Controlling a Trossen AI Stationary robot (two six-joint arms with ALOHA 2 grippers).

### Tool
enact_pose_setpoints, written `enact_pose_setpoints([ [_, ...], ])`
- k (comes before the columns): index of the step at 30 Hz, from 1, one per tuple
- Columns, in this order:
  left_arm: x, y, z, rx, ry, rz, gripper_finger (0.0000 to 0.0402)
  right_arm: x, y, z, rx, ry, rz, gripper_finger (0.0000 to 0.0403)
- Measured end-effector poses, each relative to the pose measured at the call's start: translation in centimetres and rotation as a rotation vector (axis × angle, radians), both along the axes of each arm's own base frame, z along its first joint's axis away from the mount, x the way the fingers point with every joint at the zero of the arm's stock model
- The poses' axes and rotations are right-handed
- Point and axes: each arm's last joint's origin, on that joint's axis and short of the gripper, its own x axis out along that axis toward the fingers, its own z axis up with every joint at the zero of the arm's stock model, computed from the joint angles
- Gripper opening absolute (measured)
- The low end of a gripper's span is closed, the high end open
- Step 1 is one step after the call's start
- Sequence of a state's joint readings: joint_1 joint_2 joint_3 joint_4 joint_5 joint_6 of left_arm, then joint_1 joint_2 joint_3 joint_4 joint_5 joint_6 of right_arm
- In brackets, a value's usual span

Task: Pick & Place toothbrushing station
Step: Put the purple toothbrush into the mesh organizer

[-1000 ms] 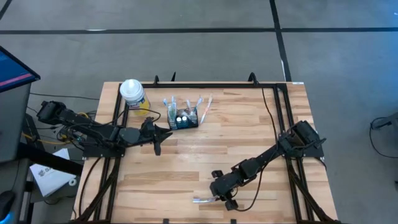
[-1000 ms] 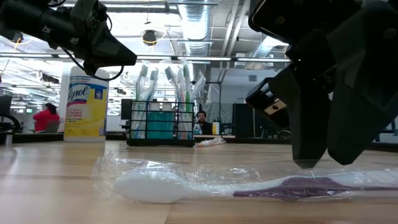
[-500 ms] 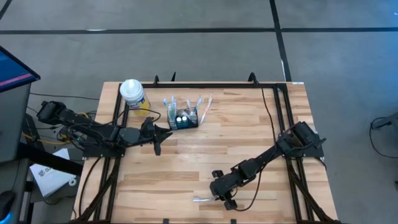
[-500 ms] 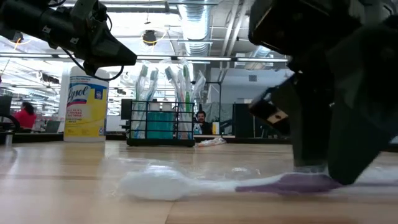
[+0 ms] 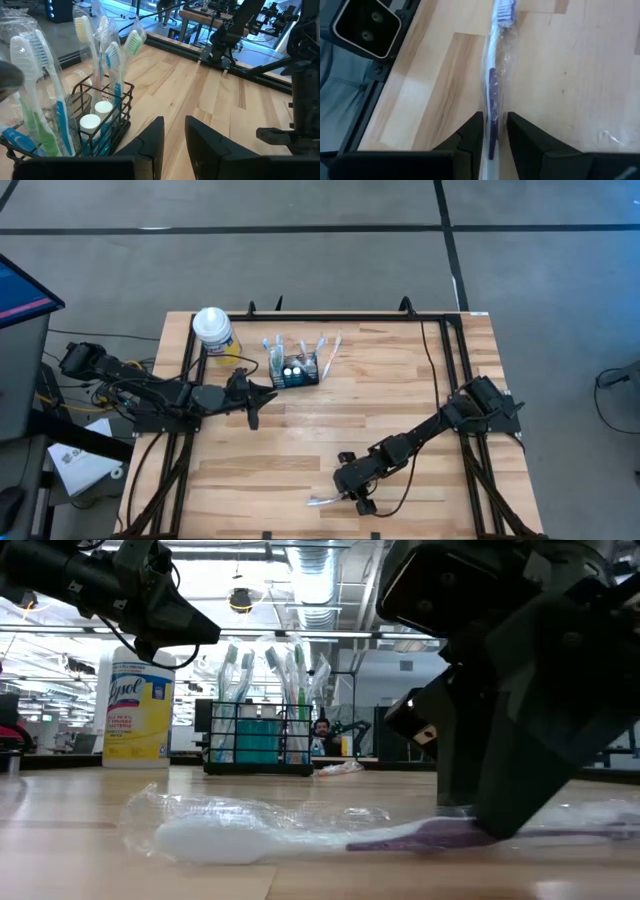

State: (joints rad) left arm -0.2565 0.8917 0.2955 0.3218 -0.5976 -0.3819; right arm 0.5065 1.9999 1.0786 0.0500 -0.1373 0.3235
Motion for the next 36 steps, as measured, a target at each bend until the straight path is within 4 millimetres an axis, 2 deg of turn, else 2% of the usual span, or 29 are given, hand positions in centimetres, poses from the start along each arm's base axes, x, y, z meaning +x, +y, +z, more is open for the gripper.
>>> enact_pose_setpoints([
  [7,0.0,0.0,0.0,0.0,0.0,0.0,0.0071,0.1,0.2,0.2,0.025,0.015,0.022,0.0011],
  [11,0.0,0.0,0.0,0.0,0.0,0.0,0.0071,0.6,0.1,0.7,0.023,-0.002,0.003,0.001],
  [15,0.0,0.0,0.0,0.0,-0.001,0.0,0.0071,1.0,-0.5,2.2,0.025,-0.056,-0.004,0.0006],
  [19,0.0,0.0,0.0,0.0,-0.001,0.0,0.0071,0.7,-1.5,3.2,-0.031,-0.058,-0.034,0.0004],
  [29,0.0,0.0,0.0,-0.001,-0.004,0.0,0.0071,-0.1,-3.5,7.6,-0.123,-0.141,-0.094,0.0001],
  [36,0.0,0.0,0.2,-0.004,-0.018,0.0,0.0071,-0.8,-5.1,9.9,-0.191,-0.178,-0.153,0.0],
])
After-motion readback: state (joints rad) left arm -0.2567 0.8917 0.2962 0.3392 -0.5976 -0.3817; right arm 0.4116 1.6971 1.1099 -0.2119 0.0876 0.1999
